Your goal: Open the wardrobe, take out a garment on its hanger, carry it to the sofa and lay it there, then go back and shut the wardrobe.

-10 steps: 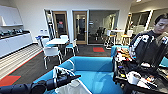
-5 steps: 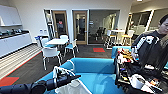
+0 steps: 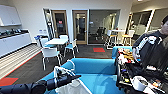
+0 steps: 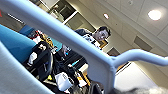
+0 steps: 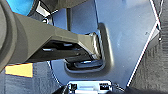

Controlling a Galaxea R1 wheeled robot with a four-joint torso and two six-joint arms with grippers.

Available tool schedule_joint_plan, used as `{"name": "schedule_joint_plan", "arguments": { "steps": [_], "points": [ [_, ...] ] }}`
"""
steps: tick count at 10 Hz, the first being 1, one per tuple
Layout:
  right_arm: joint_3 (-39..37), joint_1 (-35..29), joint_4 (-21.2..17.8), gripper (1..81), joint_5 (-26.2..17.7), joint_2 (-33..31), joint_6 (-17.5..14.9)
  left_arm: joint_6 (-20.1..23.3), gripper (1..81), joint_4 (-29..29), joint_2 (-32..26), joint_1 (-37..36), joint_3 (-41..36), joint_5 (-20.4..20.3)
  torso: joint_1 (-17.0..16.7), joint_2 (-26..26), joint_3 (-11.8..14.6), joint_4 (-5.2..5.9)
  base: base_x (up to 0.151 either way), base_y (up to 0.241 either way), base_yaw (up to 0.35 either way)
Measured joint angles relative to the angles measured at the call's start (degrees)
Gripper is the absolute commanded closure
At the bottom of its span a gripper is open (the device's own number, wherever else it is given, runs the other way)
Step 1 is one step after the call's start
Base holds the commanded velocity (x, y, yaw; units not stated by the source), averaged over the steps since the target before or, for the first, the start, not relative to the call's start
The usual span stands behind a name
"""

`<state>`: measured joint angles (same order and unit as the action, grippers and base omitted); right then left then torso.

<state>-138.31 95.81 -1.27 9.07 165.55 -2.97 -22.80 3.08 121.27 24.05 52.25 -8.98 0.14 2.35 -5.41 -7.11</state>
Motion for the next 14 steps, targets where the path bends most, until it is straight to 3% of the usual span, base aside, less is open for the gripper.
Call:
{"name": "schedule_joint_plan", "arguments": {
  "steps": [2,3,6,7,12,14],
  "points": [
    [0.00,0.33,0.00,1.0,-0.09,0.00,0.00,-0.02,81.1,-0.02,-0.16,0.00,-0.02,-0.05,-0.06,0.02,0.02,0.09,0.000,0.000,0.000],
    [0.02,0.56,0.01,1.0,-0.10,0.05,0.00,-0.02,81.1,-0.02,-0.13,0.00,-0.02,-0.05,-0.04,0.02,0.02,0.72,0.000,0.000,0.000],
    [0.02,0.20,0.00,1.0,-0.09,0.02,0.00,-0.07,81.1,-0.02,0.04,0.00,0.10,-0.63,-0.06,0.02,0.02,5.31,0.000,0.000,0.000],
    [0.02,-0.16,0.00,1.0,-0.06,0.02,-0.02,-0.05,81.1,-0.04,1.22,-0.10,0.84,-1.62,-0.06,0.02,0.02,5.99,0.000,0.000,0.000],
    [0.02,-0.41,0.00,1.0,-0.10,0.09,-0.13,-2.52,81.1,1.12,11.64,-8.68,10.05,-1.49,-0.04,0.02,0.02,6.03,0.000,0.000,0.000],
    [0.02,-0.90,0.00,1.0,-0.10,0.38,-0.13,-3.11,81.1,1.21,16.10,-9.58,15.09,0.28,-0.04,0.02,0.02,6.03,0.000,0.000,0.000]
  ]
}}
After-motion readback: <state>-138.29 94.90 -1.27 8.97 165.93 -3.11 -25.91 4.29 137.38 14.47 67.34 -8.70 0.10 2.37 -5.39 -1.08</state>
